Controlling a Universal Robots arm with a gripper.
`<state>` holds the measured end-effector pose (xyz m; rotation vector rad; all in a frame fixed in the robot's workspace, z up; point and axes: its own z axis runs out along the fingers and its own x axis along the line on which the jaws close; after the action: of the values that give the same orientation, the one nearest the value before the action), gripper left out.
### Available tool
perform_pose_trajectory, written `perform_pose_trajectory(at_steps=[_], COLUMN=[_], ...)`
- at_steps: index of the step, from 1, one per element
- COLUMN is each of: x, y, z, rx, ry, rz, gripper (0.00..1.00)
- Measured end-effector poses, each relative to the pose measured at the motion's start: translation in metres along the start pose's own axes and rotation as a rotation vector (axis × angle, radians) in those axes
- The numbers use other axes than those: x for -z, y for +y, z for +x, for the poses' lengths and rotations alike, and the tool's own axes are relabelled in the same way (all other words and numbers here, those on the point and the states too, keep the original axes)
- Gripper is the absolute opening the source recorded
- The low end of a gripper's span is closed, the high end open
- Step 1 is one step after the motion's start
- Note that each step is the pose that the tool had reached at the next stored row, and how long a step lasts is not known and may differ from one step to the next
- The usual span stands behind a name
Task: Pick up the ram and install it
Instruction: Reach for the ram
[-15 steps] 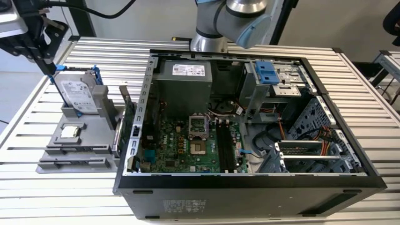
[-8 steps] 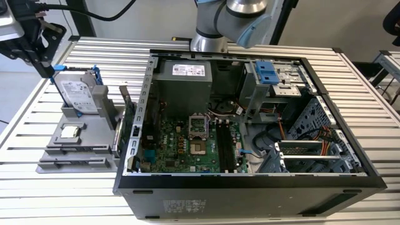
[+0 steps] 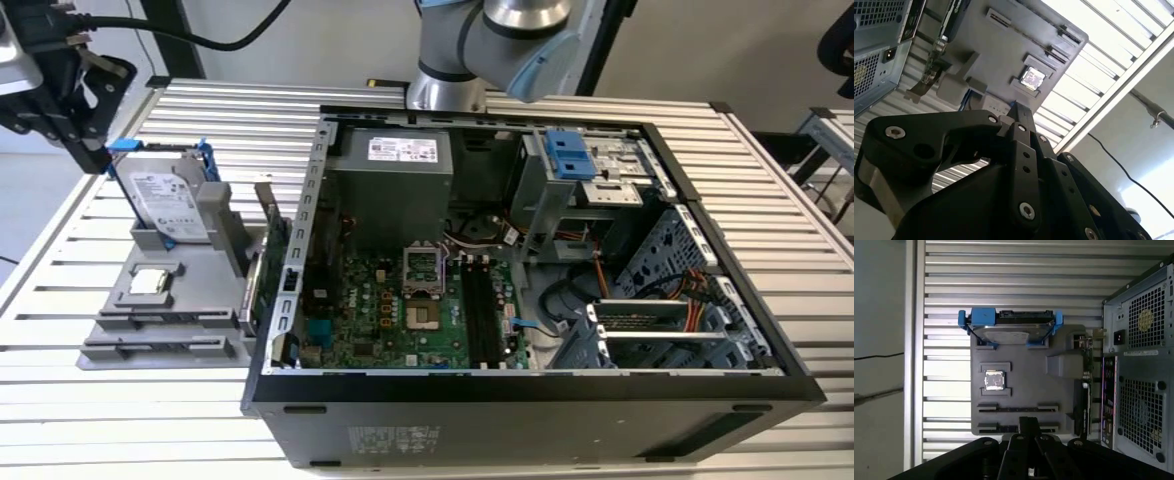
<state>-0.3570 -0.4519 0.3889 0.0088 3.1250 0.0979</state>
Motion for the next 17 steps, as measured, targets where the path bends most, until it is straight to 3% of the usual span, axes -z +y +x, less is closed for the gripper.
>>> perform_pose_trajectory(at_steps=[17], x=[0.001], y=[-0.0232], z=[0.0023], rx=[0.0], ry=[0.0], rz=[0.0], gripper=[0.0])
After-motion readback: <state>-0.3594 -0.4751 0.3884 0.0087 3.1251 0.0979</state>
